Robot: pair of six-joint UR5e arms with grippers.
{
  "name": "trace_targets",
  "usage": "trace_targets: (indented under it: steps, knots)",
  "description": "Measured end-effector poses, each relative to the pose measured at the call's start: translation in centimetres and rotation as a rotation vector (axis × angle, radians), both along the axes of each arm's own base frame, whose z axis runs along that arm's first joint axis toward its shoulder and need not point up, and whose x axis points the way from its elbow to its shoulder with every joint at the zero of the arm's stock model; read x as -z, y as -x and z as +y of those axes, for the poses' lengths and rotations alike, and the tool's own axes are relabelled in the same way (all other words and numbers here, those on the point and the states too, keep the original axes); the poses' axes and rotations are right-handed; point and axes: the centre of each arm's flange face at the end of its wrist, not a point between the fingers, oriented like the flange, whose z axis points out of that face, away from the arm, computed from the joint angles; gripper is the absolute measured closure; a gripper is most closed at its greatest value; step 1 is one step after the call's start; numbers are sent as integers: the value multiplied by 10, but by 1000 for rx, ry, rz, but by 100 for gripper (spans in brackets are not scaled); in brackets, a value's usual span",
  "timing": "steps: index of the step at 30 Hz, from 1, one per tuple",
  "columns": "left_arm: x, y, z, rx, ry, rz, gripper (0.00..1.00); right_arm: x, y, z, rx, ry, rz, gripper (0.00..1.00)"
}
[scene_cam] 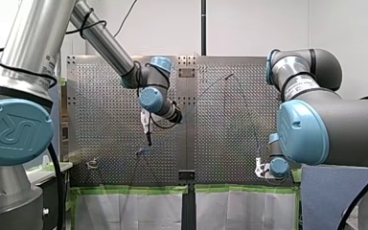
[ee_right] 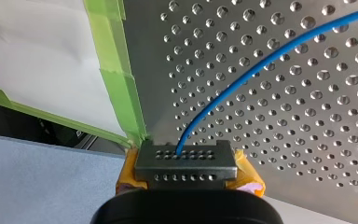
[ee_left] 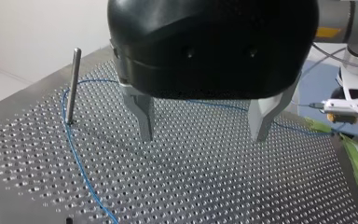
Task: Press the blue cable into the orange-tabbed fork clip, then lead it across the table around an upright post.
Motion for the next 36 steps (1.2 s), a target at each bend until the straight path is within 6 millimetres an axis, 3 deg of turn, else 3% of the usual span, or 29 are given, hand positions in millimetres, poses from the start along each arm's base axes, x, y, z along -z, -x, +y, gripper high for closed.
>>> trace_targets:
  steps: [27, 36]
  knots:
    - [70, 52, 43, -12, 15, 10, 0, 0, -1, 0, -1, 1, 0, 100]
    - [113, 69, 67, -49, -61, 45, 0, 0, -1, 0, -2, 1, 0, 100]
